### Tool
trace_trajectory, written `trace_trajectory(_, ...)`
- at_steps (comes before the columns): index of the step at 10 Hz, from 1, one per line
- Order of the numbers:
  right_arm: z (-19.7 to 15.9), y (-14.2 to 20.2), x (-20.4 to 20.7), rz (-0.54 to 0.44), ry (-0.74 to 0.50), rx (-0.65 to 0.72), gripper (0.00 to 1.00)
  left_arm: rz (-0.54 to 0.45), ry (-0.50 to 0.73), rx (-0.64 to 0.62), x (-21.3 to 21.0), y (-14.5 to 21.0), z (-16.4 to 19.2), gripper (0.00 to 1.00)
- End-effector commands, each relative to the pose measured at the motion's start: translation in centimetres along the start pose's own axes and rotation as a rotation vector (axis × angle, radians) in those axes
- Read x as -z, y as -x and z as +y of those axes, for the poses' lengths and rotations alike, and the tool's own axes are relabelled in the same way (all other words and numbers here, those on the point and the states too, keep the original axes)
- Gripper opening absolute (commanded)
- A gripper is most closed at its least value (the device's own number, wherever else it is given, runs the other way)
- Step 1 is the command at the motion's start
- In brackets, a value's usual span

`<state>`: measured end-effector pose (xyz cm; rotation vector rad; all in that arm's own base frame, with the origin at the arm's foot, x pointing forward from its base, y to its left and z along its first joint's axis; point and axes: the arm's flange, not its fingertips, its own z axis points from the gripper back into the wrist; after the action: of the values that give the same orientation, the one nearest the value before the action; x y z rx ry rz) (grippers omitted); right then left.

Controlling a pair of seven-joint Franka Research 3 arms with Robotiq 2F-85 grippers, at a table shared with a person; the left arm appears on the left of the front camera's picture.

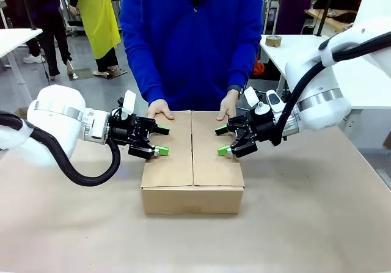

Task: Pack the gift set into the box.
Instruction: Press and hold the closed box until the human finishes sealing it.

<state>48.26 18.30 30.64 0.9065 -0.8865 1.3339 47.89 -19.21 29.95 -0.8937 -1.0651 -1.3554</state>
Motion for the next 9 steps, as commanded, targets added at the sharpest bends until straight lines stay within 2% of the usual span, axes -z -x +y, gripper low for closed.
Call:
trace_trajectory(1, 0.04, 0.23, 0.03, 0.005, 0.006, -0.006, 1.0, 0.0, 0.001, 0.011, -0.06, 0.11, -0.15, 1.0)
trace_trajectory(9, 0.04, 0.23, 0.03, 0.005, 0.006, -0.006, 1.0, 0.0, 0.001, 0.011, -0.06, 0.11, -0.15, 1.0)
